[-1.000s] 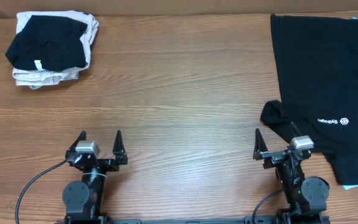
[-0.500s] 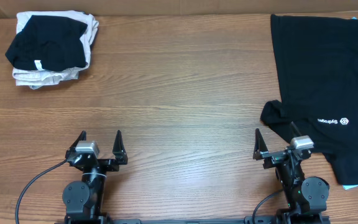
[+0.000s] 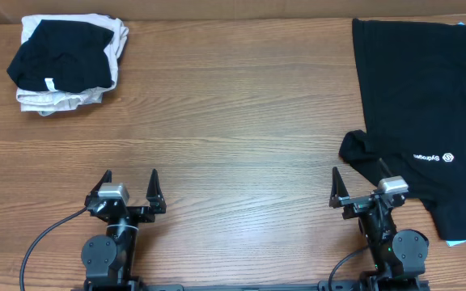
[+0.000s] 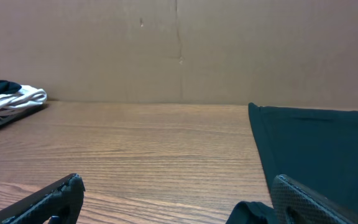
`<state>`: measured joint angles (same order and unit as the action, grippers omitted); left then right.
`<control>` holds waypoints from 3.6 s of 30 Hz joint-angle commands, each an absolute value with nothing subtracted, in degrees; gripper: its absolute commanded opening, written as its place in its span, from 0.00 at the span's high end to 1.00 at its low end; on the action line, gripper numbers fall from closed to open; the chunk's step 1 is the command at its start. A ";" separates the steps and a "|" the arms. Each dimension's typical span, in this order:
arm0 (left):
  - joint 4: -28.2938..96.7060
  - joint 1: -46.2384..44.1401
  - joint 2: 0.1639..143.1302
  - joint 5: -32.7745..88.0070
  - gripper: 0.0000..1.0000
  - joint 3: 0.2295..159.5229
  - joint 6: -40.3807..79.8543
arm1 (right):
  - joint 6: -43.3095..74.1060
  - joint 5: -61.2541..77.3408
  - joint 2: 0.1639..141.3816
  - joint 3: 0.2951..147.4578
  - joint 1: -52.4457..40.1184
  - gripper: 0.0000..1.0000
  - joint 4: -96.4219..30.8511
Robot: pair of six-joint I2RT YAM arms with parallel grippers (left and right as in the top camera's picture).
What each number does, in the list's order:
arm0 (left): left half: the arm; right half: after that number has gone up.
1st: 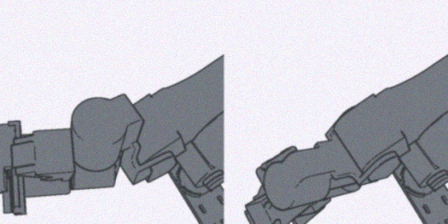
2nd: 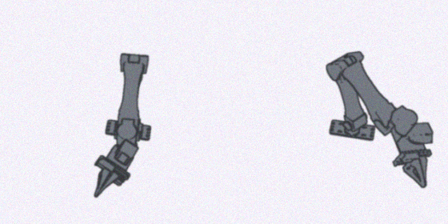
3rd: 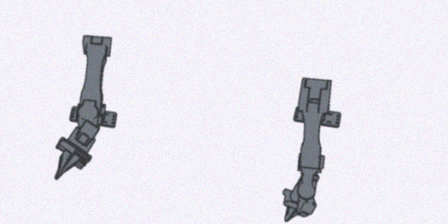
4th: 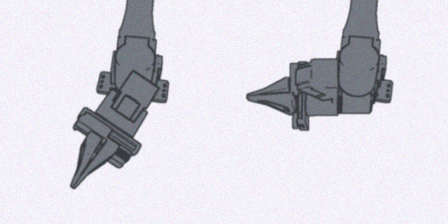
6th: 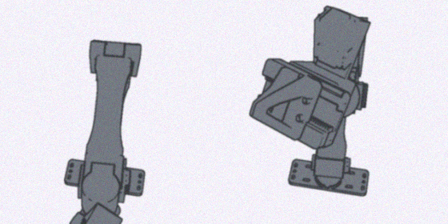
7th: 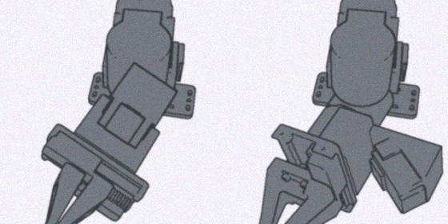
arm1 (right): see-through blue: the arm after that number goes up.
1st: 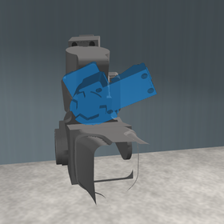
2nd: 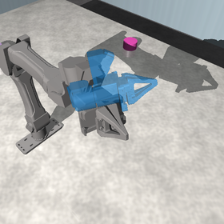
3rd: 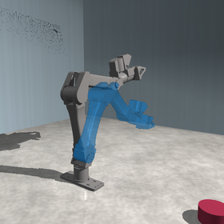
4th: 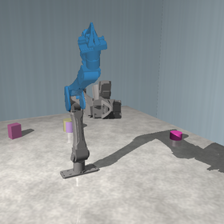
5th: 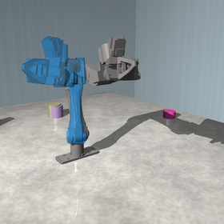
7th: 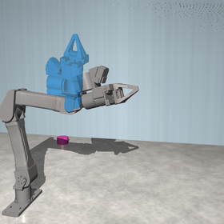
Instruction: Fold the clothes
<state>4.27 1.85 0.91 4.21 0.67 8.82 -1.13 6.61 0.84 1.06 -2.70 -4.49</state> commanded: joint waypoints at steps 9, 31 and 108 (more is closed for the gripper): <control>4.10 1.48 0.25 3.29 0.00 0.30 7.68 | -1.30 6.44 0.23 0.45 -2.55 0.00 -4.19; -0.75 1.48 0.25 -0.56 0.00 2.55 6.24 | -1.61 7.57 0.23 4.21 -2.52 0.00 -0.51; 29.91 1.48 88.77 21.87 0.00 70.13 1.23 | 22.37 -9.63 99.31 58.92 -2.50 0.34 -39.83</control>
